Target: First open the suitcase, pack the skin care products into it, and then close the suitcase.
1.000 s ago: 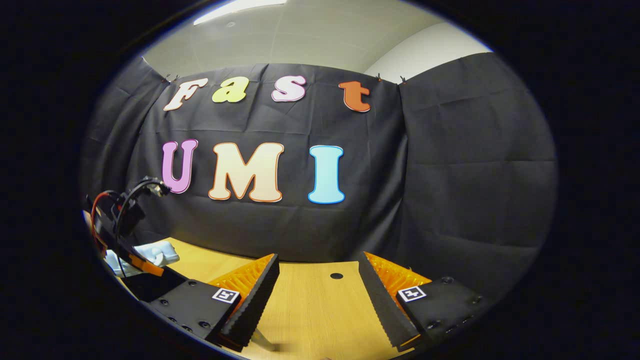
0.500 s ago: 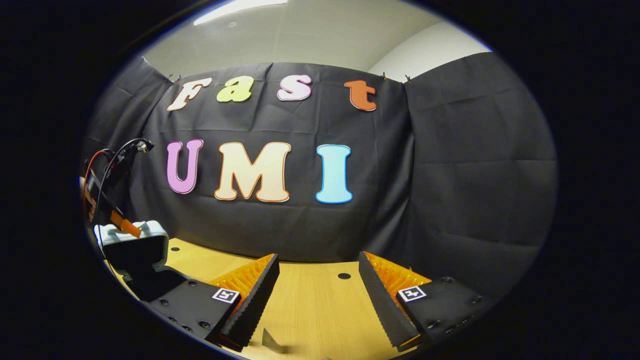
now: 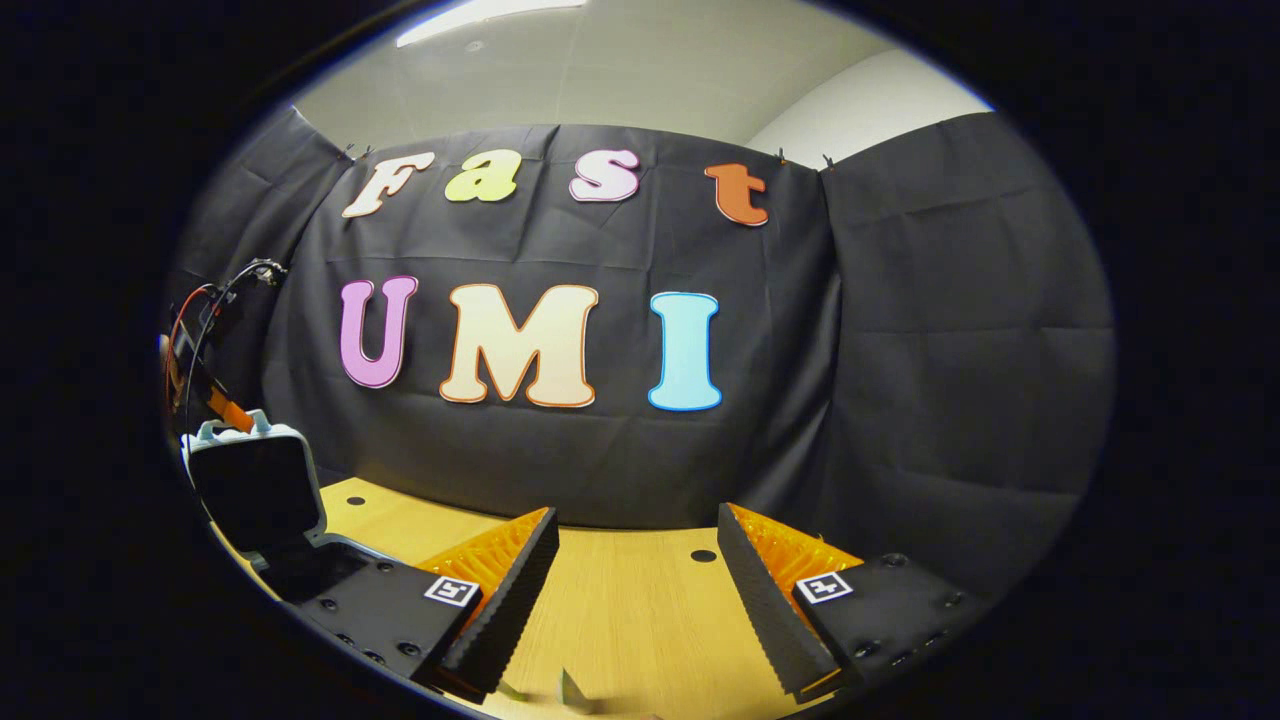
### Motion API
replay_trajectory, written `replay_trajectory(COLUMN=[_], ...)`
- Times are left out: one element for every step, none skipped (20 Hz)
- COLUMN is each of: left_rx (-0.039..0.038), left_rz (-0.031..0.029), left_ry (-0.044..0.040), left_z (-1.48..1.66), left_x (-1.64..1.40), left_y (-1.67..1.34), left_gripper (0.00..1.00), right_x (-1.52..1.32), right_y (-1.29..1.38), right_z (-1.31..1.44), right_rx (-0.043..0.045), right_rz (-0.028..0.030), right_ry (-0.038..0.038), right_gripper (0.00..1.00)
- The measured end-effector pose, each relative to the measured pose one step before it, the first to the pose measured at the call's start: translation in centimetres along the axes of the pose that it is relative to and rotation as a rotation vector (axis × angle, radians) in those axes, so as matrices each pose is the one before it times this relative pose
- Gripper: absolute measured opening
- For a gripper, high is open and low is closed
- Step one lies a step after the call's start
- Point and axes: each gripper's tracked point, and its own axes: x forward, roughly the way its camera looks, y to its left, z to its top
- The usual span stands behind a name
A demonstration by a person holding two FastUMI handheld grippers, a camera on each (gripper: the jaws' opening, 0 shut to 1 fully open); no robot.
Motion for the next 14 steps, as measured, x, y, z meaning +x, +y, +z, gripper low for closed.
replay_trajectory(left_rx=[-0.00054,-0.00591,-0.01181,-0.01783,-0.01536,-0.00875,-0.00285,-0.00102,-0.00018,-0.00385,-0.00554,-0.00300,0.00298,-0.00374], left_rz=[0.01562,0.01447,0.01267,0.00264,0.00415,0.00792,0.01010,0.01582,0.01748,0.01264,-0.00126,0.00211,0.00804,0.00769], left_ry=[-0.00099,-0.00200,-0.00376,-0.00160,-0.00085,-0.00089,0.00050,0.00215,-0.00223,-0.00094,0.00061,0.00378,0.00660,0.01032], left_z=[-0.160,-0.179,-0.079,-0.209,-0.158,-0.201,-0.245,-0.362,-0.222,-0.228,-0.392,-0.494,-0.523,-0.738], left_x=[0.312,0.259,0.310,0.322,0.241,0.332,0.405,0.438,0.460,0.471,0.480,0.419,0.373,0.707], left_y=[1.264,1.198,1.180,1.068,0.968,1.143,1.073,1.197,1.239,1.026,0.574,0.552,0.751,0.703], left_gripper=[0.00,0.00,0.00,0.00,0.00,0.00,0.00,0.00,0.00,0.00,0.00,0.00,0.00,0.00], right_x=[0.054,0.039,-0.062,0.009,0.024,-0.040,-0.081,-0.049,-0.116,-0.045,-0.154,-0.137,-0.183,-0.075], right_y=[0.468,0.472,0.499,0.504,0.471,0.440,0.365,0.415,0.437,0.279,0.336,0.317,0.251,0.340], right_z=[-0.056,0.025,-0.125,-0.025,-0.121,-0.059,-0.082,-0.015,-0.112,-0.023,-0.064,0.023,-0.127,-0.051], right_rx=[0.00163,0.00250,0.00259,0.00182,0.00127,0.00158,0.00045,-0.00121,-0.00224,-0.00212,-0.00283,-0.00281,-0.00257,-0.00443], right_rz=[-0.00321,-0.00392,-0.00370,-0.00482,-0.00596,-0.00539,-0.00720,-0.00712,-0.00724,-0.00782,-0.00706,-0.00807,-0.00576,-0.00556], right_ry=[-0.00158,-0.00142,-0.00019,-0.00041,0.00030,-0.00053,-0.00155,-0.00133,-0.00063,-0.00120,-0.00020,0.00015,0.00194,0.00275], right_gripper=[0.99,1.00,1.00,0.98,0.98,0.99,0.99,1.00,0.99,0.99,0.99,0.99,0.99,1.00])
